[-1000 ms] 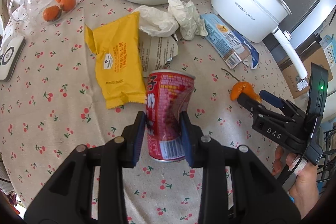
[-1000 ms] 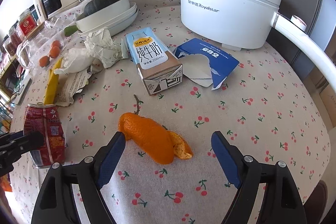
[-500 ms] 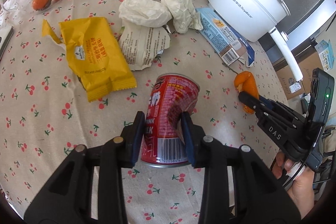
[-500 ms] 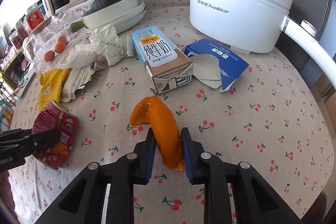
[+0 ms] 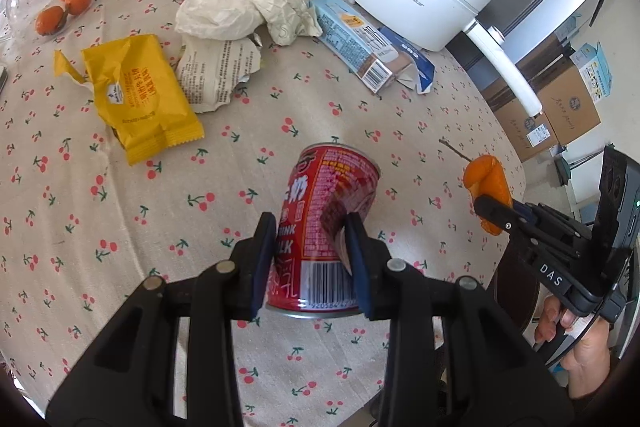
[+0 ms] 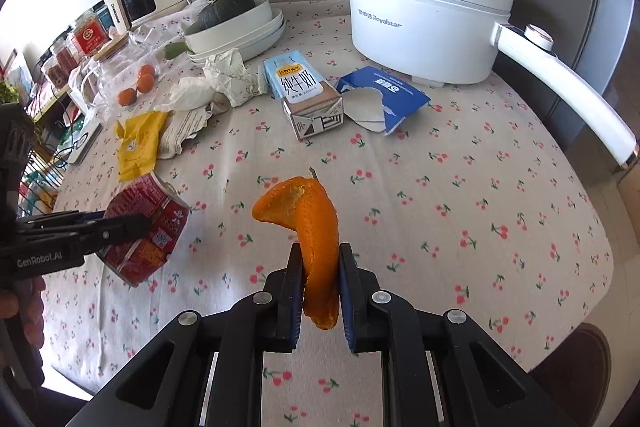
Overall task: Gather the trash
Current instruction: 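Grasp the orange peel with the right tool while the left tool holds the can, then carry the can and peel over the brown bin and open both tools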
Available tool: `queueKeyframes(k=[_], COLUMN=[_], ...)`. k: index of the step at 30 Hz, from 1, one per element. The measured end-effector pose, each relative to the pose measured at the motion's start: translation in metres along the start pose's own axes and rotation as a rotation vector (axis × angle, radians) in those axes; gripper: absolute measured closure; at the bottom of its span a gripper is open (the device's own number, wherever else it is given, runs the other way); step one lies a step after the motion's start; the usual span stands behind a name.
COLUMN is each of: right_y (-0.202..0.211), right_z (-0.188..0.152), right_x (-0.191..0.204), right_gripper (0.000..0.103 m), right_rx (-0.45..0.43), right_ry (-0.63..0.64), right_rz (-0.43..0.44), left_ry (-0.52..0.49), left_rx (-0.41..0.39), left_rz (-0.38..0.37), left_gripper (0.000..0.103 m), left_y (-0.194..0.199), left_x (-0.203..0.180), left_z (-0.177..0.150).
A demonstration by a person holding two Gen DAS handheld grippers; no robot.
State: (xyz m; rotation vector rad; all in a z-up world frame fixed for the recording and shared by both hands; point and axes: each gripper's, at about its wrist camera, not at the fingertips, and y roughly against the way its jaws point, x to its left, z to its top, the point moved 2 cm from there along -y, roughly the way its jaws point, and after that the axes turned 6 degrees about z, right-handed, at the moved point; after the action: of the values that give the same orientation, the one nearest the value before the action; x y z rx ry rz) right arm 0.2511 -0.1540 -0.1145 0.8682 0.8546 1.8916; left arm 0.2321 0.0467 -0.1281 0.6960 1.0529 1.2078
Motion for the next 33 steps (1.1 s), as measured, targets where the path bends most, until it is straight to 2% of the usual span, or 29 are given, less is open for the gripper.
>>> queueKeyframes(k=[8, 17, 23, 30, 33], right_y=[0.034, 0.090, 0.112, 0.137, 0.147], right_z=[-0.044, -0.081, -0.109, -0.137, -0.150], right_x=[-0.040, -0.095, -0.125, -0.159, -0.175], right_gripper=[0.087, 0.087, 0.087, 0.087, 0.087], right_rx=[-0.011, -0.072, -0.071, -0.081, -0.077], right_ry=[-0.109, -0.221, -0.332, -0.455, -0.493], right_rz=[-0.036, -0.130, -0.161, -0.174, -0.199], left_ry=[-0.013, -0.086, -0.157, -0.300, -0.329], left_rx=[-0.013, -0.014, 0.019, 0.059, 0.071], left_rz=[-0.072, -0.106, -0.136, -0.168, -0.211], left_gripper=[0.066, 0.066, 0.066, 0.066, 0.066], left_y=[0.011, 0.006, -0.007, -0.030, -0.036], left_x=[-0.026, -0.077, -0.126, -0.199, -0.227], left_z=[-0.003, -0.007, -0.022, -0.045, -0.052])
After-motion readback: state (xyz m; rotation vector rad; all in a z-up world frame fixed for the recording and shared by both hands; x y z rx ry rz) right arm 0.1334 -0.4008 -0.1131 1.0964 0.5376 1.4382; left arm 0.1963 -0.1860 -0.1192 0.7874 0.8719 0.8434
